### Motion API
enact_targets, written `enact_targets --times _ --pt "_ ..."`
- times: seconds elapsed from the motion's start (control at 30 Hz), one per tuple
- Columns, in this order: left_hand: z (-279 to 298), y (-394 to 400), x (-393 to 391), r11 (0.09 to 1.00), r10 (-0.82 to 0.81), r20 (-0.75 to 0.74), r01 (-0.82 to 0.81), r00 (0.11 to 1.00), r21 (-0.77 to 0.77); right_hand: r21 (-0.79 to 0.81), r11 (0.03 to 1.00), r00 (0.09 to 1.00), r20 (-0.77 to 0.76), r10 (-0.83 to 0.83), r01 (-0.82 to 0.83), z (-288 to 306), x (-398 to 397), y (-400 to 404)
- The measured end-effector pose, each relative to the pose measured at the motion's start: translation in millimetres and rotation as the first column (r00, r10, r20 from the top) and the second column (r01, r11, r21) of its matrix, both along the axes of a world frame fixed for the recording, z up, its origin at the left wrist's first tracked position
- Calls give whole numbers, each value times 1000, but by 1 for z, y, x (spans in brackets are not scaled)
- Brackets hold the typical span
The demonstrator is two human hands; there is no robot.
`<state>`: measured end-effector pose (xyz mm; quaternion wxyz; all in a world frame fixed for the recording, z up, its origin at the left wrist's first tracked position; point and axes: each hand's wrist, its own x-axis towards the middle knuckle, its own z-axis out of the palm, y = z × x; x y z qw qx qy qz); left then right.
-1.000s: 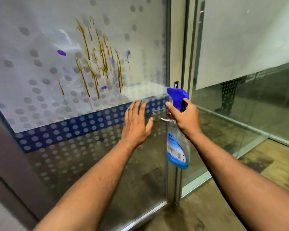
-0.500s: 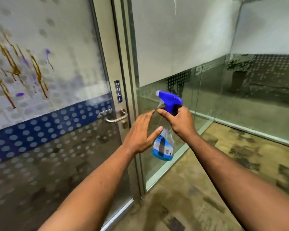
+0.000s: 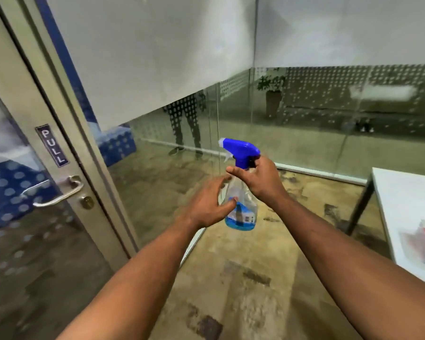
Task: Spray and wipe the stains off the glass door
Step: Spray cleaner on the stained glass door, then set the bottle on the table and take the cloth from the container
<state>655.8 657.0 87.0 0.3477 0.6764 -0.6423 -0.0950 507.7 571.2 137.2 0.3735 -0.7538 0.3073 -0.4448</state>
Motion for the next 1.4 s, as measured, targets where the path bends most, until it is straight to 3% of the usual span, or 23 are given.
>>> enact_targets --times 0.2,0.43,0.7,0.9,1.03,1.2,1.4 --pt "-11 -86 -59 974 -209 -101 217 973 72 41 983 984 -1 -177 177 -16 -66 -60" --pt "-21 -192 -121 880 -446 -147 462 883 108 52 923 924 -1 -382 381 -30 -134 -125" --pt "-25 -308 -185 710 -687 -99 694 720 116 57 760 762 -35 -647 648 -31 -196 -189" --pt "-28 -369 -248 578 -806 -69 807 588 125 99 674 681 -143 -718 732 -36 -252 -212" --pt "-35 -404 -299 531 -832 -85 832 548 162 131 641 653 -215 -726 756 -45 -295 -224" --pt "-43 -439 -365 439 -887 -67 881 456 174 103 536 542 -269 -796 838 -53 -352 -247" --pt "-51 -473 -443 390 -912 -62 903 406 179 90 378 386 -323 -864 922 -62 -420 -270"
